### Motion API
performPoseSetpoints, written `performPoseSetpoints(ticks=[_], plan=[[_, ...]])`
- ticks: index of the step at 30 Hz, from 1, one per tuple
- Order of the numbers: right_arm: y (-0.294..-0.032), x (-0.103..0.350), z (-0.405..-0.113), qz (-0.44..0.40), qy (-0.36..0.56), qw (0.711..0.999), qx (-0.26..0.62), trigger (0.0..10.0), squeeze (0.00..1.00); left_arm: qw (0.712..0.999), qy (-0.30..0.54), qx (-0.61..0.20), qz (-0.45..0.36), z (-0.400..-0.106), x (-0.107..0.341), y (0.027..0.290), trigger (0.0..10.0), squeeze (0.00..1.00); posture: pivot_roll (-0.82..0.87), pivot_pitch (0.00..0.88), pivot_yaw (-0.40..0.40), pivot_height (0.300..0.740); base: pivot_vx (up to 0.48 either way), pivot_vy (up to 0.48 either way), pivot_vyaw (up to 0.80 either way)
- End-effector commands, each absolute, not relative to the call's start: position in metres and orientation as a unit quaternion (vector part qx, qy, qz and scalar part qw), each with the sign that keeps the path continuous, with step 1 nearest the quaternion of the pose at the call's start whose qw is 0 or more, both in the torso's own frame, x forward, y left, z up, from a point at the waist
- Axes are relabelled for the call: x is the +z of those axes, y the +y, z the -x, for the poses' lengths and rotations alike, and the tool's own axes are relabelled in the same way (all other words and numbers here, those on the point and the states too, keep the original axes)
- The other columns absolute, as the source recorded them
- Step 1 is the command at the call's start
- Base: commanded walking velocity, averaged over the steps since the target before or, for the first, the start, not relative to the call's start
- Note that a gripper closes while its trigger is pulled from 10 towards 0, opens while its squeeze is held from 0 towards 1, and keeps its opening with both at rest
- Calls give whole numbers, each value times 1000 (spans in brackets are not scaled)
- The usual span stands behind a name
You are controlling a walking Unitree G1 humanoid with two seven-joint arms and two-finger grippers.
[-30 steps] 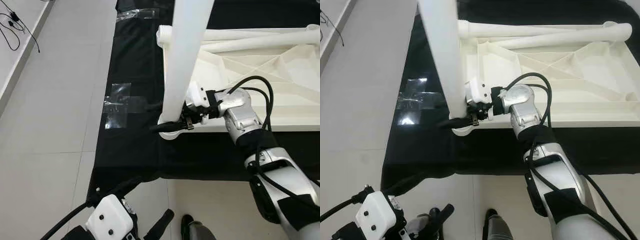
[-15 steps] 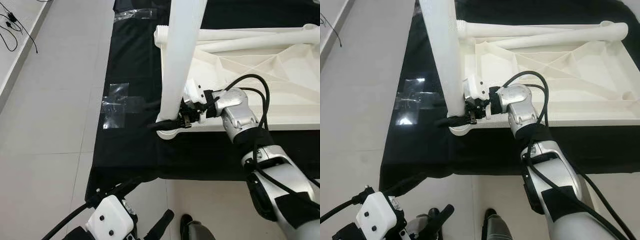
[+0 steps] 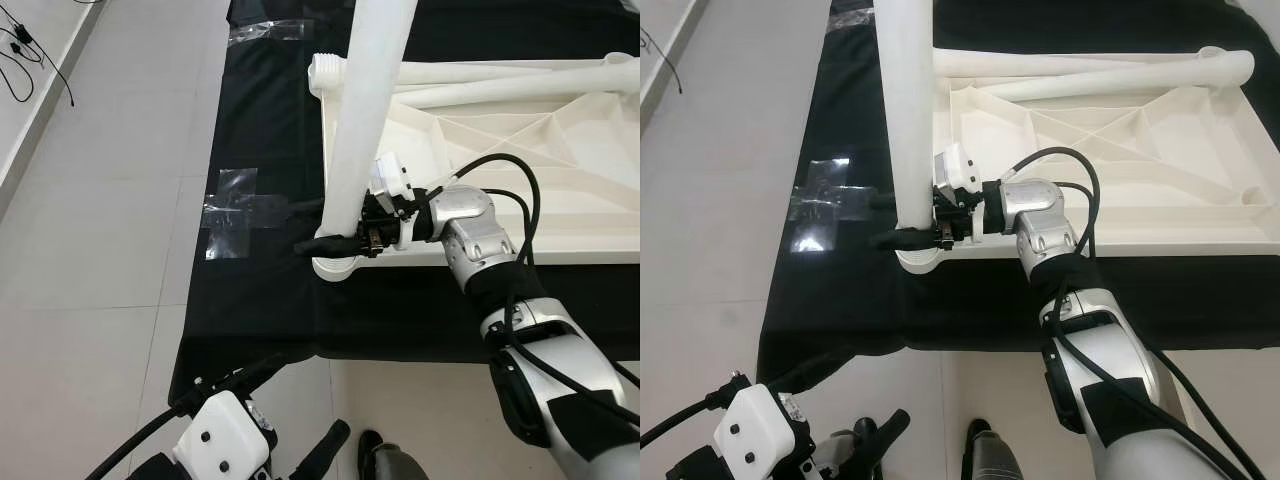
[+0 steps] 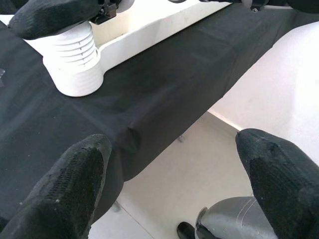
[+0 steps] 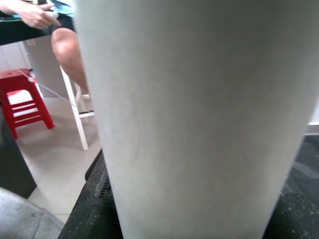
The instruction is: Building children table
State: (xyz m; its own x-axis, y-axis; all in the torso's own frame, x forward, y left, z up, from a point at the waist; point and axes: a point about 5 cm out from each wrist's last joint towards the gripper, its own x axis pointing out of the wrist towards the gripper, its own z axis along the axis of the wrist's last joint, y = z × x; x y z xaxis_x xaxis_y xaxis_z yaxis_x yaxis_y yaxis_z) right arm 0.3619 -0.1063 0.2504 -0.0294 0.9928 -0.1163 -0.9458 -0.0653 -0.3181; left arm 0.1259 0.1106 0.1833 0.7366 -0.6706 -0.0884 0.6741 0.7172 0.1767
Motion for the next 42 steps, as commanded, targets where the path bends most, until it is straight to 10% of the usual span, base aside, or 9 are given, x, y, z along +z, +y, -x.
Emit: performPoseSetpoints(ticks=[1,9,18,23,27,29,31,42], plan=[[-110,200,-353,118,28,657,744,10000,0,924,12,-369,-97,-121,183,110,10000,0,140,422,2,740,0,0,0],[-95,205,-353,177,40,622,762,10000,0,925,13,-369,-95,-119,182,111,10000,0,155,440,-8,740,0,0,0],[-93,205,-358,174,37,645,743,10000,0,925,15,-367,-95,-118,182,112,10000,0,150,440,-14,740,0,0,0],[-99,195,-361,187,31,695,694,10000,0,927,17,-364,-94,-119,181,111,10000,0,120,430,-28,740,0,0,0],[-99,176,-364,134,41,821,553,10000,0,927,18,-361,-98,-122,181,109,10000,0,85,391,-59,740,0,0,0],[-99,176,-364,134,41,821,553,10000,0,927,18,-361,-98,-122,181,109,10000,0,85,391,-59,740,0,0,0],[-72,157,-309,-10,28,968,251,10000,0,932,13,-346,-102,-131,176,109,10000,0,78,355,-38,740,0,0,0],[-43,121,-306,1,27,986,164,10000,0,948,-3,-305,-89,-168,166,114,10000,0,80,227,-27,740,0,0,0]])
